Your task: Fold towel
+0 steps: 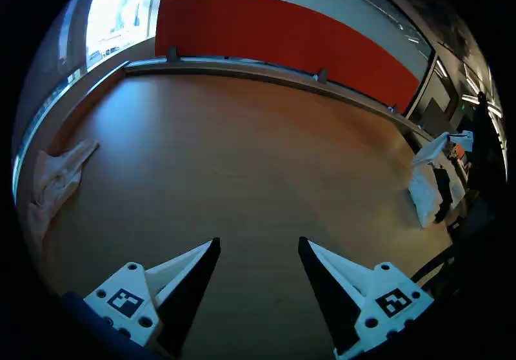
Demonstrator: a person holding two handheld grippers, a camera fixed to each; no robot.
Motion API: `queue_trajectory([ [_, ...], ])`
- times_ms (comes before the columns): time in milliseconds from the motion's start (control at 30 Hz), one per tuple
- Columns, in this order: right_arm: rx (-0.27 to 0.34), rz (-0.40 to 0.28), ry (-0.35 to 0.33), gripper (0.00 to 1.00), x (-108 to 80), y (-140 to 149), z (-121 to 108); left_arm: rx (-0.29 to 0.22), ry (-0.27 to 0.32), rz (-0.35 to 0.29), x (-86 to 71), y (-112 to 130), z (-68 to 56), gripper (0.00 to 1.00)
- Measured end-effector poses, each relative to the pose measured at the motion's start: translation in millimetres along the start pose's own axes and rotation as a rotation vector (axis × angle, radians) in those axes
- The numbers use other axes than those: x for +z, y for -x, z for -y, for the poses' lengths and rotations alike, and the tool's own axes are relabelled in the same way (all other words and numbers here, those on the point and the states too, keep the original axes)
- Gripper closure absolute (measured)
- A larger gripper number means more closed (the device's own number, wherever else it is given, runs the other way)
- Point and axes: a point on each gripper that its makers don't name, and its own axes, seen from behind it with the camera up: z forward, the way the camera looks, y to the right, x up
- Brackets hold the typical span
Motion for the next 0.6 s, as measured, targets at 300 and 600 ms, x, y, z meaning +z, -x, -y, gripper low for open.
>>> queue_trajectory([
  [300, 0.053, 0.055, 0.025, 0.96, -21.0, 50, 1, 0.004, 0.009, 0.004, -1.7, 4, -5.3, 0.1],
  [600, 0.125, 0.108, 0.051, 0.96, -32.0, 98, 1, 0.012, 0.012, 0.006, -4.3, 6, -6.2, 0.11],
])
